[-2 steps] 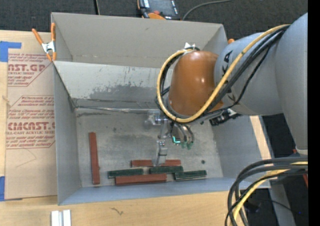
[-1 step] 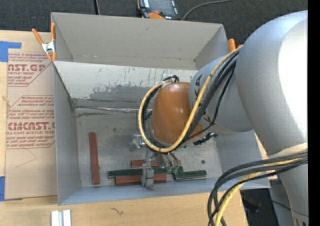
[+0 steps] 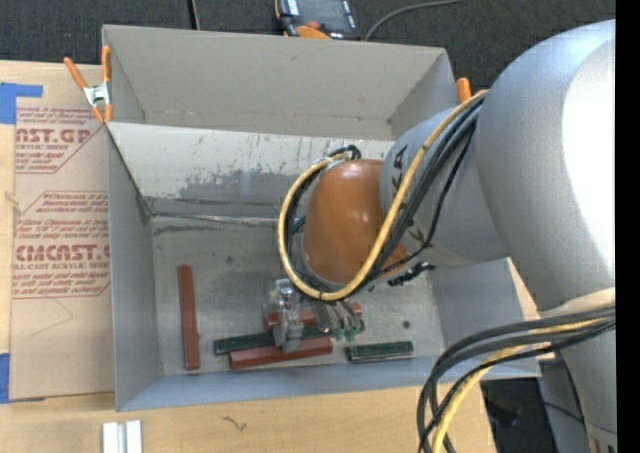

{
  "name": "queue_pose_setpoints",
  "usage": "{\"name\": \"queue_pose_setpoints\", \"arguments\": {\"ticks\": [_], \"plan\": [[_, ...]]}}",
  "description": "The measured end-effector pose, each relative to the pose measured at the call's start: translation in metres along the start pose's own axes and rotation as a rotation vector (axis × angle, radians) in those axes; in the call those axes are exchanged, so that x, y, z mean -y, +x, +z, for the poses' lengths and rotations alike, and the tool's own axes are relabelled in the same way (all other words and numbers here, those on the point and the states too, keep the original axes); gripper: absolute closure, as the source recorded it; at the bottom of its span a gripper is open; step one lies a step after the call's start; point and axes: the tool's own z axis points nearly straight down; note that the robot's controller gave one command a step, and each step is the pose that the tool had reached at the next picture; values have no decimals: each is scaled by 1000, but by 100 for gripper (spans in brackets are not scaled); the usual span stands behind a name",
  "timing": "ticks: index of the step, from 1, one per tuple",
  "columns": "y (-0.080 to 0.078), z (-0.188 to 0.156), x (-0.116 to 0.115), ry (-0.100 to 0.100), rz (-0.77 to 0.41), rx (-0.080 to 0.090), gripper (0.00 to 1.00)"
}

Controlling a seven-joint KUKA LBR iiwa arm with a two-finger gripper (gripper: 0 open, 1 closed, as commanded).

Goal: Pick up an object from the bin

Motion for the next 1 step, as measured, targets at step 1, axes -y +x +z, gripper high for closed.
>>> {"name": "queue_pose_setpoints", "arguments": {"ticks": [1], "plan": [[-8,-134,-16,-1,41,4,100]]}}
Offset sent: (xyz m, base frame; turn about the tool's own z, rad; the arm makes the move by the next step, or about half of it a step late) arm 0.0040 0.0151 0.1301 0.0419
